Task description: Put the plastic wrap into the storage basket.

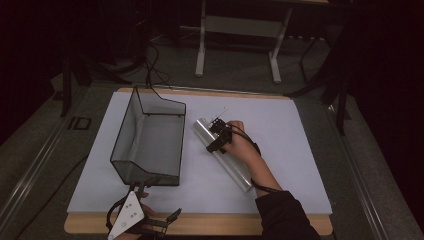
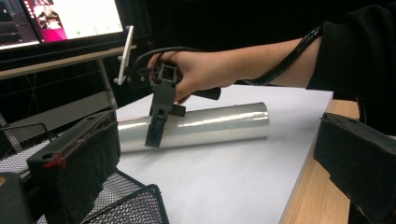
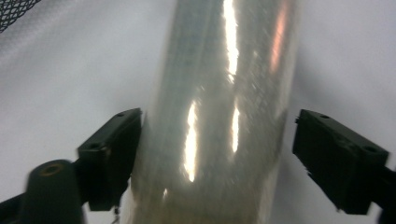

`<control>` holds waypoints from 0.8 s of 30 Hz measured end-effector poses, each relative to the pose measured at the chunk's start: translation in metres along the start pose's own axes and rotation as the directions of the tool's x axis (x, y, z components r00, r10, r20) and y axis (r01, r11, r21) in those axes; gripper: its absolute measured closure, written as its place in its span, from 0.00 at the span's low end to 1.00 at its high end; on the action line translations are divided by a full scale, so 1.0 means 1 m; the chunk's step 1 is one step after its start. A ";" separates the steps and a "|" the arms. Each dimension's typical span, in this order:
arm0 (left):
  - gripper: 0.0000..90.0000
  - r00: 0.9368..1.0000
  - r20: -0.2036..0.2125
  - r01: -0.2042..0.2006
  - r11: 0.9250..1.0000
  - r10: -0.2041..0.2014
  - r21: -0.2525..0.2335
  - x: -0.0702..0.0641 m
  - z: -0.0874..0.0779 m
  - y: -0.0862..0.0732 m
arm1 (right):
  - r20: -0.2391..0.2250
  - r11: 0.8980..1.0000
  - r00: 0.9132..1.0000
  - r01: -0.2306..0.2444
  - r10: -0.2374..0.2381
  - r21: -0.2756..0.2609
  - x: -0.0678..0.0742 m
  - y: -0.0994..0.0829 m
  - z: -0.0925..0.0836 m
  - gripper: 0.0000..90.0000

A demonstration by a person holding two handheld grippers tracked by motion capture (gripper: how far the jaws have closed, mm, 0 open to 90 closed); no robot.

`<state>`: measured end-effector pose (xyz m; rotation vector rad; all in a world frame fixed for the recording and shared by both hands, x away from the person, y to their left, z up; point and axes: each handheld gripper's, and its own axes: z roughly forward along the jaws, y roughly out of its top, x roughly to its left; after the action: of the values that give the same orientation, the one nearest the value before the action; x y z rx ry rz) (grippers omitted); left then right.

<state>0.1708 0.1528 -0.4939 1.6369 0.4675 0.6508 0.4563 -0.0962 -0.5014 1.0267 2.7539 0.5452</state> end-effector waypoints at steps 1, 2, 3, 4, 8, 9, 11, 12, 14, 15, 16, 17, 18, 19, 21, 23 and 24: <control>0.01 1.000 -0.001 0.001 1.000 -0.001 -0.001 0.000 0.000 0.000 | -0.005 1.000 1.000 -0.011 0.011 0.003 -0.001 -0.001 -0.002 0.15; 0.01 1.000 -0.003 0.002 1.000 -0.002 -0.001 0.000 0.000 0.000 | -0.008 1.000 1.000 -0.020 0.020 0.006 -0.002 -0.002 -0.003 0.15; 0.01 1.000 -0.005 0.002 1.000 -0.002 -0.001 0.000 0.000 0.000 | -0.009 1.000 1.000 -0.028 0.028 0.008 -0.003 -0.004 -0.006 0.15; 0.01 1.000 -0.007 0.001 1.000 -0.001 -0.001 0.000 0.000 0.000 | -0.007 1.000 1.000 -0.028 0.028 0.004 -0.004 -0.005 -0.008 0.14; 0.01 1.000 -0.009 0.002 1.000 -0.002 -0.002 0.000 0.000 0.000 | 0.011 0.998 0.998 -0.059 0.059 -0.010 -0.005 -0.011 -0.017 0.14; 0.01 1.000 -0.009 0.003 1.000 -0.003 -0.003 0.000 0.000 0.000 | 0.016 0.997 0.997 -0.076 0.076 -0.009 -0.006 -0.014 -0.019 0.15; 0.01 1.000 -0.008 0.003 1.000 -0.003 -0.001 0.000 0.000 0.000 | 0.008 0.996 0.997 -0.082 0.082 -0.019 -0.007 -0.020 -0.025 0.15; 0.01 1.000 -0.006 0.004 1.000 -0.004 0.000 0.000 0.000 0.000 | 0.002 0.996 0.996 -0.084 0.084 -0.012 -0.009 -0.022 -0.027 0.15; 0.01 1.000 -0.004 0.004 1.000 -0.004 0.002 -0.001 0.001 0.000 | -0.014 0.989 0.989 -0.148 0.147 -0.014 -0.013 -0.028 -0.030 0.14; 0.01 1.000 -0.003 0.004 1.000 -0.004 0.000 -0.001 0.001 0.000 | -0.020 0.987 0.987 -0.162 0.162 -0.009 -0.016 -0.031 -0.031 0.14; 0.01 1.000 -0.003 0.004 1.000 -0.004 0.000 -0.001 0.001 0.000 | -0.009 0.986 0.986 -0.169 0.169 -0.010 -0.017 -0.033 -0.031 0.14; 0.01 1.000 -0.003 0.004 1.000 -0.004 -0.001 -0.001 0.001 0.000 | 0.001 0.984 0.984 -0.179 0.179 -0.018 -0.019 -0.036 -0.032 0.13; 0.01 1.000 -0.002 0.006 1.000 -0.006 -0.001 -0.001 0.001 0.000 | -0.006 0.982 0.982 -0.190 0.190 -0.013 -0.019 -0.037 -0.032 0.13; 0.01 1.000 -0.002 0.006 1.000 -0.006 0.000 -0.001 0.001 0.000 | -0.004 0.980 0.980 -0.199 0.199 -0.019 -0.021 -0.039 -0.032 0.13; 0.01 1.000 -0.001 0.008 1.000 -0.008 0.000 -0.002 0.001 0.000 | -0.026 0.977 0.977 -0.213 0.213 -0.003 -0.021 -0.040 -0.032 0.13; 0.01 1.000 -0.001 0.011 1.000 -0.011 -0.001 -0.002 0.001 0.000 | -0.032 0.975 0.975 -0.221 0.221 0.003 -0.021 -0.041 -0.029 0.12; 0.01 1.000 -0.001 0.012 1.000 -0.012 -0.001 -0.002 0.001 0.000 | -0.031 0.977 0.977 -0.212 0.212 0.020 -0.021 -0.041 -0.026 0.12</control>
<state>0.1700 0.1509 -0.4944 1.6315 0.4767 0.6433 0.4401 -0.1459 -0.4928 1.3373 2.6979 0.5738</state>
